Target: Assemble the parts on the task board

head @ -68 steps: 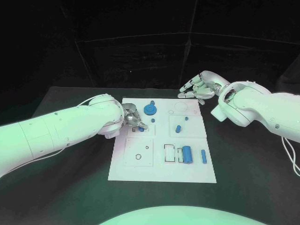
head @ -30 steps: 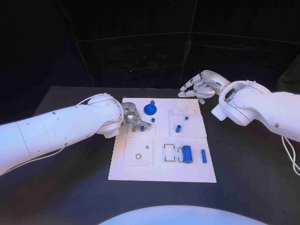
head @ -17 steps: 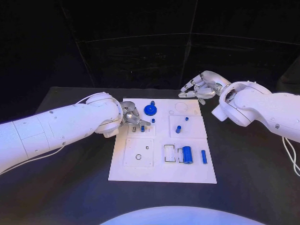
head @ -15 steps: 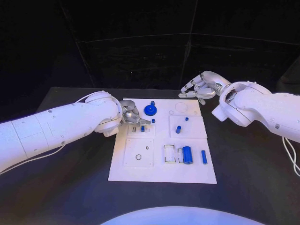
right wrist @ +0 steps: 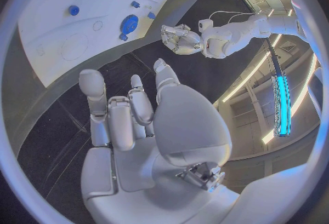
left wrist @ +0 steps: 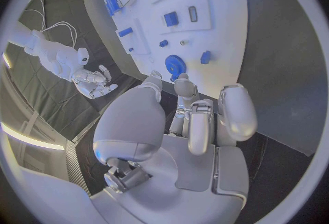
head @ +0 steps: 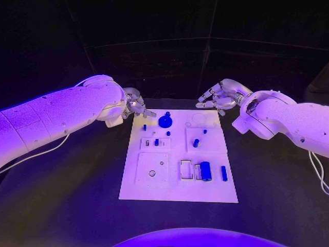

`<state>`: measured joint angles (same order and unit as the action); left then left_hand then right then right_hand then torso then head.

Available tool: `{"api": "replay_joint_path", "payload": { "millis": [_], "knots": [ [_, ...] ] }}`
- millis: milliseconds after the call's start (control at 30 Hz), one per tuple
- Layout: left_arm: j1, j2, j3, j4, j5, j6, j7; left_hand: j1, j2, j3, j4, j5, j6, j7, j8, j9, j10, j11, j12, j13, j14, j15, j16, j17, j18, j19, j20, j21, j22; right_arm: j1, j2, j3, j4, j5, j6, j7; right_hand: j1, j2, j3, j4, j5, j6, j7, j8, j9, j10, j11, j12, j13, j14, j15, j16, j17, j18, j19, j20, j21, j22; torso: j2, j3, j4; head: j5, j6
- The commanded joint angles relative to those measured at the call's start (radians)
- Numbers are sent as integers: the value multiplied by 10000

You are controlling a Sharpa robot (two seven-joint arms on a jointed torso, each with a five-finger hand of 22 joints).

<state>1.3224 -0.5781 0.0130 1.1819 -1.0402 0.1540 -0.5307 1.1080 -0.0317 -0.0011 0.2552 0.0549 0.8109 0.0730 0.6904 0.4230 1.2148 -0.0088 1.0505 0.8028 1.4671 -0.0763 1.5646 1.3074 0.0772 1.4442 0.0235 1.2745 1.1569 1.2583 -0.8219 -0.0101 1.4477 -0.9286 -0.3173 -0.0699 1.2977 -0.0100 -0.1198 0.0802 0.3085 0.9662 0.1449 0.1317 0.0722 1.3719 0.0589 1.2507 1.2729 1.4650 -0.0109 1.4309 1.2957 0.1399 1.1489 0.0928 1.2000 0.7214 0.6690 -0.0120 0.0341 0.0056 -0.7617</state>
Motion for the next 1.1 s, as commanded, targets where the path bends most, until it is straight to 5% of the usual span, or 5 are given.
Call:
{"api": "replay_joint_path", "payload": {
  "millis": [33,200,467,633,1100],
  "knots": [
    [85,230,10,-545,84,1198,-230,87,2,-78,13,63,-69,5,-60,-28,24,56,78,61,1034,52,56,2624,65,4,92,17,68,23,41,6,-23,21,-21,99,-67,31,-62,-18,42,-23,-22,36,-16,-42,-24,-37,-8,472,-71,-34,-8,126,-65,-19,-67,-9,20,-10,-21,23,-1],
    [145,675,-4,-1558,-116,1698,-249,66,48,-173,72,46,-2,6,-83,-86,72,61,144,108,1037,64,62,2634,52,41,113,68,143,22,94,6,-58,21,-13,107,-67,31,-62,-18,42,-23,-22,36,-16,-42,-24,-37,-8,472,-71,-34,-8,126,-65,-19,-67,-9,12,-12,-12,37,-30],
    [125,1083,-120,-2446,-185,1989,-149,20,112,-349,173,0,122,-8,-104,-172,141,53,243,181,1037,63,62,2634,39,87,125,131,236,21,125,6,-82,21,-1,119,-60,39,-65,-17,50,-25,-23,38,-16,-39,-24,-33,-4,474,-71,-32,-1,125,-60,-19,-66,-2,1,-6,-9,45,-62],
    [71,1246,-259,-2688,-192,1986,-22,8,145,-493,229,-22,285,-46,-74,-216,185,25,304,223,1037,46,62,2634,32,111,119,161,285,21,103,6,-79,20,-2,118,-60,39,-65,-17,50,-25,-23,38,-16,-39,-24,-33,-4,474,-71,-32,-1,125,-60,-19,-66,-2,-6,-10,0,12,-80],
    [-161,1550,-407,-3044,-194,1796,255,20,204,-654,263,-27,434,-88,-52,-269,255,-9,394,302,1037,20,62,2634,6,162,100,256,422,20,150,6,-120,20,7,133,-43,54,-68,-18,65,-29,-23,40,-16,-42,-25,-39,-11,476,-72,-30,5,125,-58,-19,-69,-3,-1,-2,-13,10,-98]
  ]
}}
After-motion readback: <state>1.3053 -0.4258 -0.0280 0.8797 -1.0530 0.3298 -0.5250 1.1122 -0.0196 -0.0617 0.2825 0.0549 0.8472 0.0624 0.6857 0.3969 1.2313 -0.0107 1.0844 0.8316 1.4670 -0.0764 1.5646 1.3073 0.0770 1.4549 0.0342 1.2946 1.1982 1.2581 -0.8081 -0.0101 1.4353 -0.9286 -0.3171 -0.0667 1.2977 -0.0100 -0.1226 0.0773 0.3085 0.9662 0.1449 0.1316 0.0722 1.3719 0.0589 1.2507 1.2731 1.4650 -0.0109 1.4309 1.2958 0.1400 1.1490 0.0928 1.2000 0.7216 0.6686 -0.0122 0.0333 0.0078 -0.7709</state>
